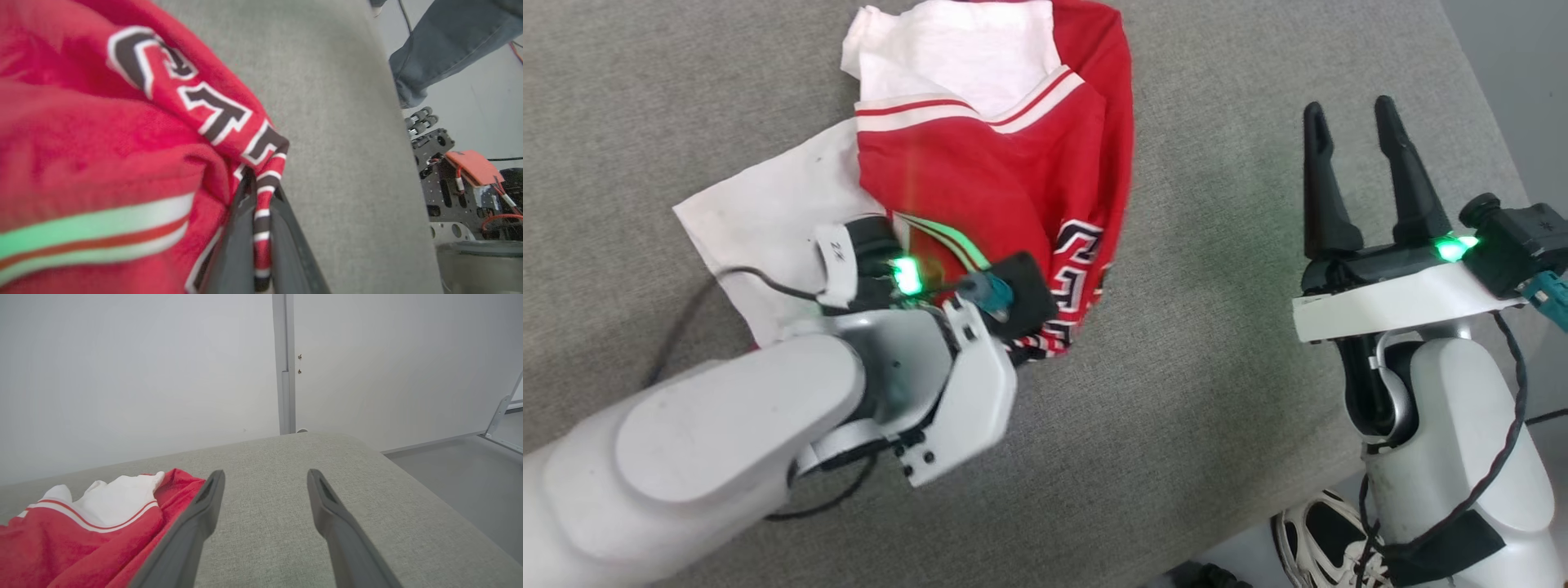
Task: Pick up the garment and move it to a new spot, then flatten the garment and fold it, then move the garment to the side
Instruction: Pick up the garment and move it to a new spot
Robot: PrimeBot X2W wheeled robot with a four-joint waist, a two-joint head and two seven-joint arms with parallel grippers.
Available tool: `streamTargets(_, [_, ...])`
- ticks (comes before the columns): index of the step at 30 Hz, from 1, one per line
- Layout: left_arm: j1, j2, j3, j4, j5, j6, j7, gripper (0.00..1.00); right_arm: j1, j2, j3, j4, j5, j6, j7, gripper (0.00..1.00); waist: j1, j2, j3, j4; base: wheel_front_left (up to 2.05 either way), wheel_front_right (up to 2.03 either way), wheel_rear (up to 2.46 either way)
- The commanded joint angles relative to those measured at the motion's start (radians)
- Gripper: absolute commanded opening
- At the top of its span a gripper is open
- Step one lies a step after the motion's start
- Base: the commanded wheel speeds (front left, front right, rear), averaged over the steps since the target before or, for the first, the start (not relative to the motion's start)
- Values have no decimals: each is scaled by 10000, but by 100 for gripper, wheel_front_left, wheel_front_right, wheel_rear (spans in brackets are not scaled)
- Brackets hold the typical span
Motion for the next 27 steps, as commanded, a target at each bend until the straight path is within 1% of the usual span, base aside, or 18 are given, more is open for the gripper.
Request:
streamTargets(1, [145, 50, 9, 137, 39, 27, 229, 0, -30, 7, 56, -61, 110, -7, -12, 100, 0, 0, 55, -73, 0, 0, 0])
streamTargets(5, [159, 132, -22, 455, 62, 29, 571, 0, -27, 9, 148, -90, 157, -7, -12, 100, 0, 0, 98, -114, 0, 0, 0])
streamTargets(8, [126, 77, -43, 722, -7, 32, 754, 0, 38, 8, 110, -96, 127, -7, -10, 100, 0, 0, 96, -41, 0, 0, 0])
streamTargets(10, [56, 10, -41, 868, -118, 35, 587, 0, 44, 9, 95, -51, 50, -7, -12, 100, 0, 0, 51, 55, 0, 0, 0])
streamTargets(11, [-15, -32, -28, 913, -163, 35, 449, 3, 29, 9, 90, -37, 21, -7, -12, 100, 0, 0, 13, 117, 0, 0, 0])
streamTargets(12, [-109, -85, -7, 987, -250, 35, 211, 10, 24, 9, 68, -27, -12, -7, -10, 100, 0, 0, -51, 196, 0, 0, 0])
streamTargets(13, [-207, -165, 11, 1036, -317, 37, -33, 31, 27, 6, 42, -10, -58, -7, -12, 100, 0, 0, -110, 280, 0, 0, 0])
streamTargets(14, [-306, -244, 25, 1103, -377, 37, -310, 48, 28, 6, -8, 4, -114, -7, -12, 100, 0, 0, -190, 389, 0, 0, 0])
streamTargets(15, [-384, -335, 33, 1191, -528, 35, -735, 98, 42, 9, -23, 31, -195, -7, -10, 100, 0, 0, -290, 500, 0, 0, 0])
streamTargets(16, [-437, -441, 28, 1341, -776, 30, -1175, 100, 72, 6, -67, 70, -294, -7, -10, 100, 0, 0, -402, 635, 0, 0, 0])
streamTargets(19, [-516, -646, 16, 1571, -1326, 29, -2254, 100, 173, 6, -221, 205, -661, -7, -12, 100, 0, 0, -812, 1106, 0, 0, 0])
streamTargets(23, [-276, -694, 16, 1849, -2338, 29, -3826, 100, 325, 3, -458, 445, -1175, -7, -10, 100, 0, 0, -1420, 1787, 0, 0, 0])
streamTargets(27, [320, -472, 26, 2484, -3215, 29, -5627, 100, 552, 0, -608, 701, -1589, -7, -12, 100, 0, 0, -2006, 2348, 0, 0, 0])
